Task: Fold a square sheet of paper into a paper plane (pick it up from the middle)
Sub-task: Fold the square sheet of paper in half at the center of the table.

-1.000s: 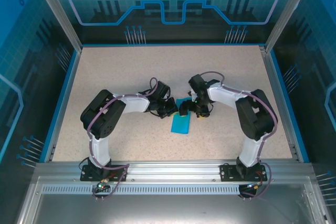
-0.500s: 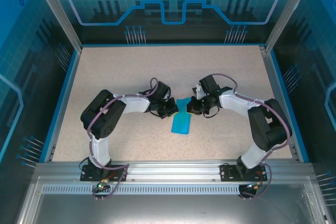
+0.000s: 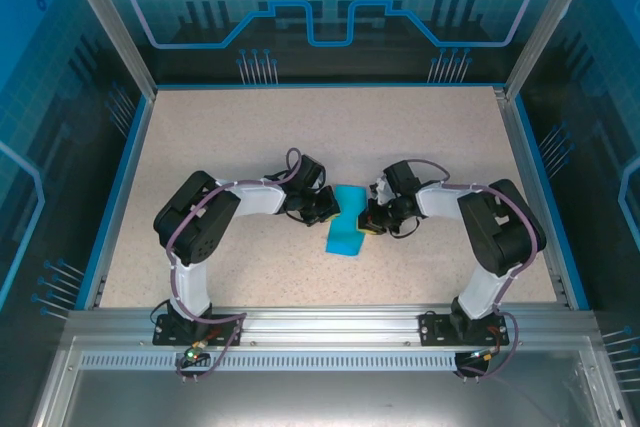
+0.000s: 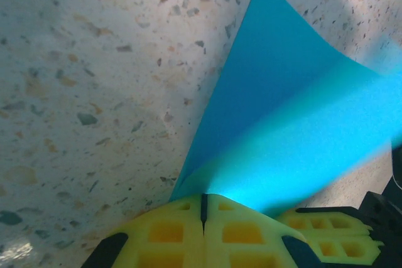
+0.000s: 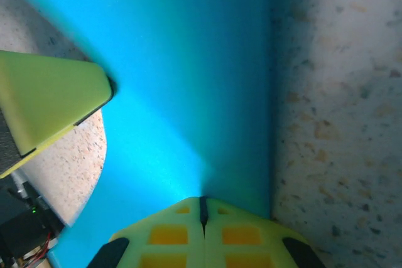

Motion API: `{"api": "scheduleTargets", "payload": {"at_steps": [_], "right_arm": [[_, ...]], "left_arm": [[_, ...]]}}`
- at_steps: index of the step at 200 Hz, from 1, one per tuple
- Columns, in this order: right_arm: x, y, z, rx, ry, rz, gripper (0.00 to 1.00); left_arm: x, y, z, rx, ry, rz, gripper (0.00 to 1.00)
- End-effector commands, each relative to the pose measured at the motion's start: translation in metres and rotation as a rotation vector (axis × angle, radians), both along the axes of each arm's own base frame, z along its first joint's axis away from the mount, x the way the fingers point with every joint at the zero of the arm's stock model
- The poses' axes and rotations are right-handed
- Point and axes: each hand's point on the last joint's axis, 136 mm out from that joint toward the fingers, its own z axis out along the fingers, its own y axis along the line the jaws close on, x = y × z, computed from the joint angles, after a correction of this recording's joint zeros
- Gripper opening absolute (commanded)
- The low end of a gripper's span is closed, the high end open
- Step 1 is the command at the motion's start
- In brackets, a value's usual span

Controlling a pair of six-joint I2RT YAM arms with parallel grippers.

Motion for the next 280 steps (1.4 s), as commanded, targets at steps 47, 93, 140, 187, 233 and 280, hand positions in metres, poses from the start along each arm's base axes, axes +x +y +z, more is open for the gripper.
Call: {"api": "scheduleTargets", "payload": {"at_steps": [47, 93, 140, 187, 233, 280], "right_arm": [[-0.011, -0.011, -0.007, 0.045, 0.000, 0.012, 0.00], [-0.011, 0.010, 0.033, 0.170, -0.088, 0.079, 0.00], [-0.028, 0.005, -0.003, 0.104, -0.002, 0.076, 0.00], [-0.042, -0.003, -0.024, 0.080, 0.037, 0.079, 0.00], [-0.040, 0.005, 0.011, 0.143, -0.052, 0.099, 0.00], [-0.053, 0.015, 0.018, 0.174, -0.067, 0.116, 0.01]], "left_arm": [[-0.023, 0.013, -0.032, 0.110, 0.093, -0.025, 0.00], [-0.024, 0.012, -0.032, 0.114, 0.095, -0.030, 0.00], [-0.023, 0.013, -0.031, 0.118, 0.092, -0.034, 0.00], [-0.024, 0.013, -0.033, 0.122, 0.094, -0.038, 0.00], [-0.023, 0.012, -0.031, 0.121, 0.093, -0.039, 0.00], [-0.022, 0.012, -0.031, 0.125, 0.091, -0.044, 0.00]]}}
